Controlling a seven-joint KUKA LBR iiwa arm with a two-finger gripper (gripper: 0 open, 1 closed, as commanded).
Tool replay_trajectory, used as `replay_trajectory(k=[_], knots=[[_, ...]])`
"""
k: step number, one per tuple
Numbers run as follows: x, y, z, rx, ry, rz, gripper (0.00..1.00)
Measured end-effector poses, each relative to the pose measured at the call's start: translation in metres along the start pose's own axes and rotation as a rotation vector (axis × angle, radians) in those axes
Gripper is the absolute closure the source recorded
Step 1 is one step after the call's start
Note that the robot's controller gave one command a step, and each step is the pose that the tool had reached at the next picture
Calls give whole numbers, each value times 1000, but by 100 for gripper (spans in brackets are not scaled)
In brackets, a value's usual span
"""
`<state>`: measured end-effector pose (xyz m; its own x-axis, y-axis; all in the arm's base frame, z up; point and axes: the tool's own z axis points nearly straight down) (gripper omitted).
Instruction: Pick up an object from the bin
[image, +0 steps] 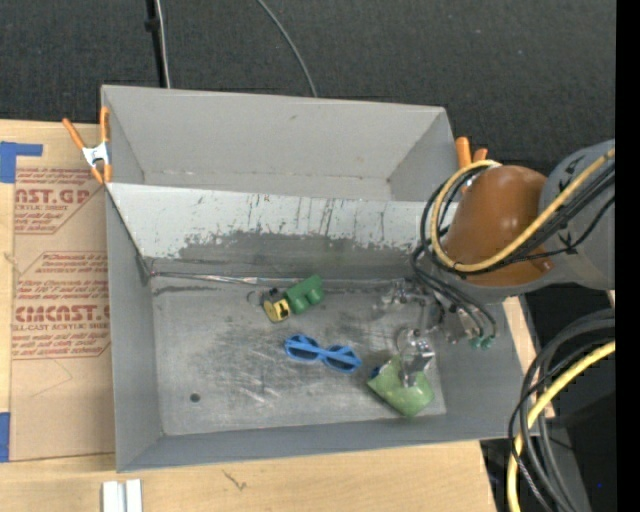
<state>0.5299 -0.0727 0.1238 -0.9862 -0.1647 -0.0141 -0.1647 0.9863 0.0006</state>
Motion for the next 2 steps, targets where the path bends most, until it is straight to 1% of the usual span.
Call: replay_trajectory(k=[1,2], knots=[[4,47,37,-1,16,267,0],[4,45,36,2,12,269,100]])
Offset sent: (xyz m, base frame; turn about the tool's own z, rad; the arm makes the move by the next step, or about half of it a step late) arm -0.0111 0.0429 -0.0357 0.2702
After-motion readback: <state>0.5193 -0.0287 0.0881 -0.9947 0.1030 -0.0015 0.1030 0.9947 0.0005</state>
